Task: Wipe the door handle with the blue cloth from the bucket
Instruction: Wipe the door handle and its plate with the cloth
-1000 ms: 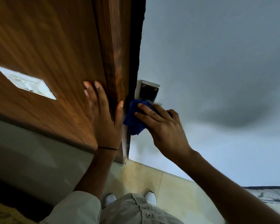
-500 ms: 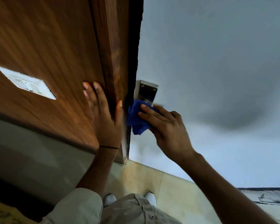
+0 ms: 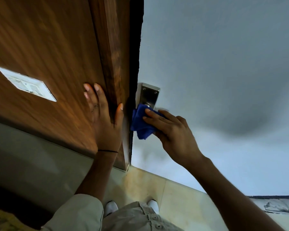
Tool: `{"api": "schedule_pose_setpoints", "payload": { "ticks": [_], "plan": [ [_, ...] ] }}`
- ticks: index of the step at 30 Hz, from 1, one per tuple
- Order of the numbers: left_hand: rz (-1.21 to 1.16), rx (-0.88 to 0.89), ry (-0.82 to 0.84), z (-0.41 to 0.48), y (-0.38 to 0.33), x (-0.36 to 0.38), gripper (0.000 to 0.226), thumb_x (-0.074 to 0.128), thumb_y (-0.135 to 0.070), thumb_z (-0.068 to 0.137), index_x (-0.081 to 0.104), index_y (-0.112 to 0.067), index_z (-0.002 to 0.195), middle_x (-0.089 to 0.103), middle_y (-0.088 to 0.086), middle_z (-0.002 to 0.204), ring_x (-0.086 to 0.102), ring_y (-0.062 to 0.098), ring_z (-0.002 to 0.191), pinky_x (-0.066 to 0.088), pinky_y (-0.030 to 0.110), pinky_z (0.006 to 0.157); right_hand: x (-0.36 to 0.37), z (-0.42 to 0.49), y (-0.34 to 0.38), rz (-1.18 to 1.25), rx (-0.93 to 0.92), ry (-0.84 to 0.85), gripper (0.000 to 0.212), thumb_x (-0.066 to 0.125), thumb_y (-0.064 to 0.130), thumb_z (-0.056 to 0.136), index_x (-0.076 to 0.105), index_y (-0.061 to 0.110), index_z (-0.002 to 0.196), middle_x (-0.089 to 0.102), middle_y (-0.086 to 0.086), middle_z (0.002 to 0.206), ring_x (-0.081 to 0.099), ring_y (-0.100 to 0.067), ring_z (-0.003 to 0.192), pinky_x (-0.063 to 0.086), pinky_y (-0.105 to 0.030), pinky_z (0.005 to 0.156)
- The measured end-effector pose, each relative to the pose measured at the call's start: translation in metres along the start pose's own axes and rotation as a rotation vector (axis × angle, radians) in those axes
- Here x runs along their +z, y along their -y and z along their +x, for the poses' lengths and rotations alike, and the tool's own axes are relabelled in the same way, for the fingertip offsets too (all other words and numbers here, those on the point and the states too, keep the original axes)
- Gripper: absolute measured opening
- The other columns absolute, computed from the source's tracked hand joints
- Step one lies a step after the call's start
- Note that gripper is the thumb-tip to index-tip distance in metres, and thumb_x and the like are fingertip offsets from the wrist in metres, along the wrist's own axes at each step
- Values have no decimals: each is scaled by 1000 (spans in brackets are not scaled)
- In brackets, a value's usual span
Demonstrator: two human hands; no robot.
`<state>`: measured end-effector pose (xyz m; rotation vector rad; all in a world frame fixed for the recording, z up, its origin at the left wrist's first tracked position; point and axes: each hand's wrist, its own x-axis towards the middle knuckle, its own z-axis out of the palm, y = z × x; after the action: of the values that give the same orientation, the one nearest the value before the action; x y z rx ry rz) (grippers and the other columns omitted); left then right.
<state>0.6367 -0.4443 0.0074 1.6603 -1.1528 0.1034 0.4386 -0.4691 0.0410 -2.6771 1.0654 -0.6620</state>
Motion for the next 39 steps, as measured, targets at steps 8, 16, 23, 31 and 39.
{"api": "schedule_pose_setpoints", "payload": {
  "ticks": [8,16,23,31,39],
  "plan": [
    [-1,8,24,-1,0,-5,75,58,-26,98,13,-2,152,9,27,160,8,38,151,23,54,121,-6,-14,-13,243,65,-50,37,61,20,94,63,23,131,58,10,141,56,-17,128,50,-47,93],
    [-5,13,4,-2,2,-3,74,55,-31,99,10,-9,154,8,22,162,8,34,152,27,57,118,-8,-11,-9,292,105,-66,36,57,24,94,63,20,130,61,8,137,58,-15,125,50,-45,96],
    [9,32,19,-3,3,-6,74,57,-30,99,12,-7,153,8,22,162,7,33,152,26,57,118,-3,-8,-13,310,34,-76,38,61,15,94,62,19,131,64,3,133,60,-17,121,51,-45,94],
    [21,34,-6,-3,1,-4,72,55,-32,100,14,-5,153,11,23,161,9,33,152,29,56,117,-10,-18,-18,440,81,-102,37,60,11,92,64,12,128,67,-3,126,63,-14,115,52,-36,97],
    [-31,14,23,-5,-5,-3,73,56,-29,99,15,-4,153,9,23,162,7,34,152,24,53,120,-5,-26,-17,721,306,-155,33,58,15,93,66,15,126,71,4,101,63,-15,88,53,-32,77]
  ]
}}
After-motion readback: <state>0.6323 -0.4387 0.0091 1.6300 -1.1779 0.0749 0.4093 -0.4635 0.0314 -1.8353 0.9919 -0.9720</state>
